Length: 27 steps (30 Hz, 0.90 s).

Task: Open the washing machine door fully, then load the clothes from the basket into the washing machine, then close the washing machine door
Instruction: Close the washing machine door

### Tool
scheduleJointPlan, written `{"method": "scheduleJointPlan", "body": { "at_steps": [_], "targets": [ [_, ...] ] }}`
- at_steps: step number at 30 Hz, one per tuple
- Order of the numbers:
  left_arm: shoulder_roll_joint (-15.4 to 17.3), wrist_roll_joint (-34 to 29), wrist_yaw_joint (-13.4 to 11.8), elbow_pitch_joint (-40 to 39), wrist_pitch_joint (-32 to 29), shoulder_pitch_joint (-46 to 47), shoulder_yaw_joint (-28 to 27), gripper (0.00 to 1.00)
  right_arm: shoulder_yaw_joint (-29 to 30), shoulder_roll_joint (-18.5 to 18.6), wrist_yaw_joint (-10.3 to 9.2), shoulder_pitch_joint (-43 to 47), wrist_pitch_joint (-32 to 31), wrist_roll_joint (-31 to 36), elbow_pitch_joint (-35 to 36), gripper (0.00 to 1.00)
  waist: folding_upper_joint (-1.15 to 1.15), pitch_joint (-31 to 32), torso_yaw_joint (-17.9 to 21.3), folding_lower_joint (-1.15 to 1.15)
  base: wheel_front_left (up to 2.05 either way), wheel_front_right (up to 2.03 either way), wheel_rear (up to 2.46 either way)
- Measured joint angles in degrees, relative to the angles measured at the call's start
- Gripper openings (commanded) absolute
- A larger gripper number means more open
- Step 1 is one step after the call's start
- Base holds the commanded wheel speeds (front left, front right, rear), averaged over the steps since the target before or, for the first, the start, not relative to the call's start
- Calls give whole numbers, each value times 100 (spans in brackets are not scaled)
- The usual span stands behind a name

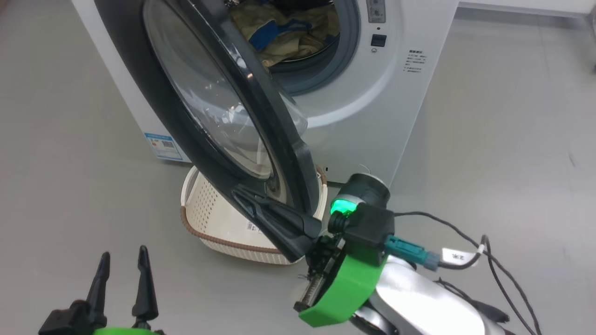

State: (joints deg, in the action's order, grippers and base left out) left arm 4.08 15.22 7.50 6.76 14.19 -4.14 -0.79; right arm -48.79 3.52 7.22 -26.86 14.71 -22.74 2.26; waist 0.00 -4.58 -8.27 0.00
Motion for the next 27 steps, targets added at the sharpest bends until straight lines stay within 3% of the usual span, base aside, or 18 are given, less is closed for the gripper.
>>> {"method": "scheduleJointPlan", "body": {
  "at_steps": [4,11,27],
  "targets": [
    [-14,19,1,40,0,241,203,100,-371,10,0,93,0,-74,-583,0,0,-219,-135,0,0,0,0],
    [1,58,1,36,0,404,159,100,-534,13,0,201,0,-131,-965,0,0,-469,-121,0,0,0,0],
    [13,58,1,-24,0,545,96,100,69,15,0,199,0,-93,-1167,0,0,-801,85,0,0,0,0]
  ]
}}
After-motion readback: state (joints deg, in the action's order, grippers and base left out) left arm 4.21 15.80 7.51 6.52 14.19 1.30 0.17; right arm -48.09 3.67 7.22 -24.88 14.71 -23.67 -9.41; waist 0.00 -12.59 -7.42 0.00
